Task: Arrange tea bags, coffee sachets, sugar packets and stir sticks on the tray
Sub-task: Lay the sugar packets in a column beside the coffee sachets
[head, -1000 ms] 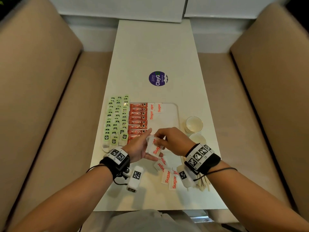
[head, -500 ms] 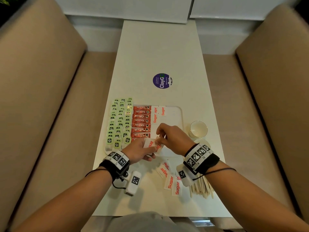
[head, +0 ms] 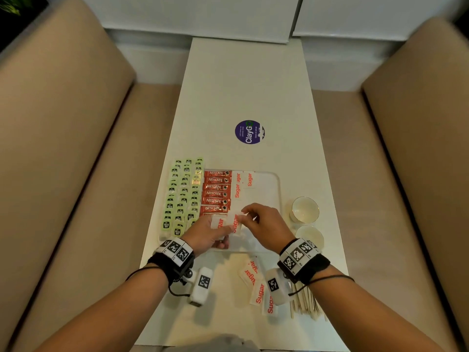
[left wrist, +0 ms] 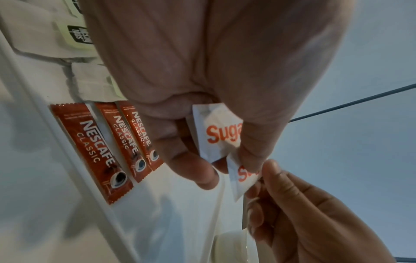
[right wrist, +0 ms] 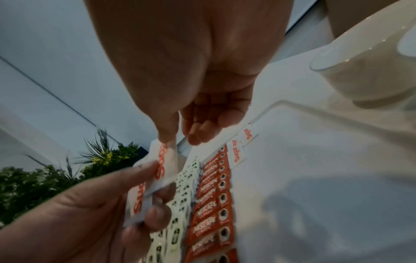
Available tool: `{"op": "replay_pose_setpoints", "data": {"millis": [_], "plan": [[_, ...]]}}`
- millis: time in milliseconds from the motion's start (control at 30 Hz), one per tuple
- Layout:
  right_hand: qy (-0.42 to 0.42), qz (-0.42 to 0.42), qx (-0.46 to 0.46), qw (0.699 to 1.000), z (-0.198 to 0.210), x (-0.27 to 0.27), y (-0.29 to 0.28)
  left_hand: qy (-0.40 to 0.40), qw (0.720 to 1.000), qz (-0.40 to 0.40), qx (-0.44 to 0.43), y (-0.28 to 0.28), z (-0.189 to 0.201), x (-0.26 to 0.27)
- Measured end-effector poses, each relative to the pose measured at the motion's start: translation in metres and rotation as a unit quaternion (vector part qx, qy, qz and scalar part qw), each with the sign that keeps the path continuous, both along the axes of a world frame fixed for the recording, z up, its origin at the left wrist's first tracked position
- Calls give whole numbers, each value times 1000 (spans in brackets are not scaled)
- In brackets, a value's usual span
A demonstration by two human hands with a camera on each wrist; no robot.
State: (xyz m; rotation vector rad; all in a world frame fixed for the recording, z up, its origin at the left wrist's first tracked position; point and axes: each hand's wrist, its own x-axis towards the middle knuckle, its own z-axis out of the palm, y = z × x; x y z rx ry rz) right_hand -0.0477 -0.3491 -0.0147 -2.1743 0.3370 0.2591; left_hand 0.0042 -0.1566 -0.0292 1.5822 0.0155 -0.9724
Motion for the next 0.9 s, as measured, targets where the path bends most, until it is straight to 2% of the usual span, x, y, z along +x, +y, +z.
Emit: {"op": "replay_pose_setpoints", "data": {"millis": [133,400,600,733,833,900], "plan": [[40,26,7,999,-10,-1,1,10,999,33,-9,-3,-4,9],[50,15,41,998,-26,20,-8,10,1000,7,14,-18,-12,32],[77,-38,3,996,-36,55,-29,-59,994,2,96,-36,-26,61],[124,-59,-69,988,-50,76,-42,-85,985,-38,146,-49,-35,79],[160,-68,-90,981,-58,85,-47,-126,966,-110,196,-55,-49,86],[171,-80,-91,978,-62,89,-47,-118,964,-132,199,-59,-54,86]]}}
